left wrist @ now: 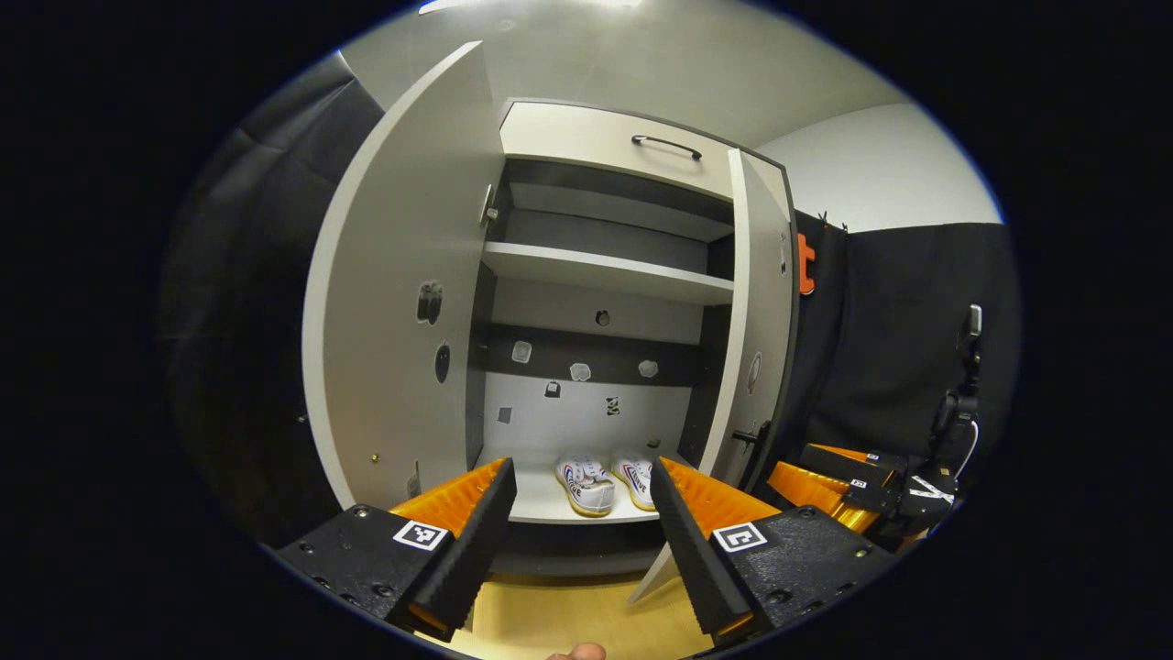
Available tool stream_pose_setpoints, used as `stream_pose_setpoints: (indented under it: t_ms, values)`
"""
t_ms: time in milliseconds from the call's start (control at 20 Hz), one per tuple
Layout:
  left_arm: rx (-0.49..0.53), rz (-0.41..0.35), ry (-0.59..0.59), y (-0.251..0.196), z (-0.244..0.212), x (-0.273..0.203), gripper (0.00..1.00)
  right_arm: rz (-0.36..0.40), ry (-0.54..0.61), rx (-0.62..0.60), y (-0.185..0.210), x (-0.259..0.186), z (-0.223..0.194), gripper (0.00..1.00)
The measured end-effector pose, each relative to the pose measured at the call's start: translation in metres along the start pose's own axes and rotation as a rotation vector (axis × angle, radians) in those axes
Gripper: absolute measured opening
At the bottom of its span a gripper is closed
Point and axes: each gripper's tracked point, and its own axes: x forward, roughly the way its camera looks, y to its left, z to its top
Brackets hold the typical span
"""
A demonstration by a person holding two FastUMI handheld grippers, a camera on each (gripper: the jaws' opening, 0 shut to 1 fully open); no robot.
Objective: Grab one shoe with the right hand and put it into the shoe cabinet, grab the other shoe with the left hand and put it into the shoe cabinet; then close the right door with the right hand and the left door with the left hand.
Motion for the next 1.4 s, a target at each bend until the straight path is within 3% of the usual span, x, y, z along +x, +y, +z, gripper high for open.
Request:
stream_pose_setpoints:
  t_ms: [100,150,250,400,450,500,550,600,750,800,850,950,1350,1400]
  values:
    - [0.009,0.016,-0.011,0.003,0.005,-0.010,0.90,0.010,0.003,-0.002,0.002,0.001,-0.001,0.90]
    - [0.012,0.025,-0.018,0.006,0.008,-0.015,0.84,0.014,0.005,-0.003,0.002,0.001,-0.002,0.90]
    - [0.007,0.040,-0.039,0.008,0.017,-0.029,0.90,0.027,0.011,-0.002,0.004,0.001,-0.004,0.87]
    - [-0.009,0.079,-0.071,0.019,0.030,-0.054,0.90,0.047,0.018,0.006,0.009,0.003,-0.006,0.90]
    - [-0.009,0.104,-0.080,0.027,0.034,-0.062,0.89,0.053,0.017,0.009,0.010,0.003,-0.006,0.87]
    - [-0.008,0.134,-0.087,0.037,0.036,-0.071,0.89,0.058,0.018,0.011,0.012,0.004,-0.007,0.90]
    - [-0.005,0.167,-0.091,0.048,0.038,-0.079,0.84,0.064,0.018,0.014,0.015,0.005,-0.007,0.87]
    - [-0.001,0.200,-0.094,0.061,0.039,-0.087,0.89,0.068,0.020,0.018,0.016,0.005,-0.008,0.90]
    - [0.004,0.302,-0.085,0.099,0.033,-0.097,0.89,0.077,0.017,0.029,0.023,0.006,-0.009,0.87]
    - [0.006,0.332,-0.081,0.112,0.031,-0.099,0.84,0.077,0.017,0.031,0.025,0.006,-0.010,0.90]
    - [0.011,0.359,-0.077,0.125,0.029,-0.099,0.89,0.076,0.017,0.032,0.026,0.006,-0.010,0.90]
    - [0.020,0.404,-0.056,0.149,0.022,-0.094,0.89,0.066,0.017,0.034,0.027,0.005,-0.012,0.87]
    - [0.012,0.397,0.005,0.187,-0.010,-0.048,0.90,-0.037,0.019,0.038,0.001,0.002,-0.013,0.90]
    - [0.009,0.379,0.006,0.185,-0.011,-0.046,0.84,-0.049,0.020,0.041,-0.001,0.002,-0.014,0.90]
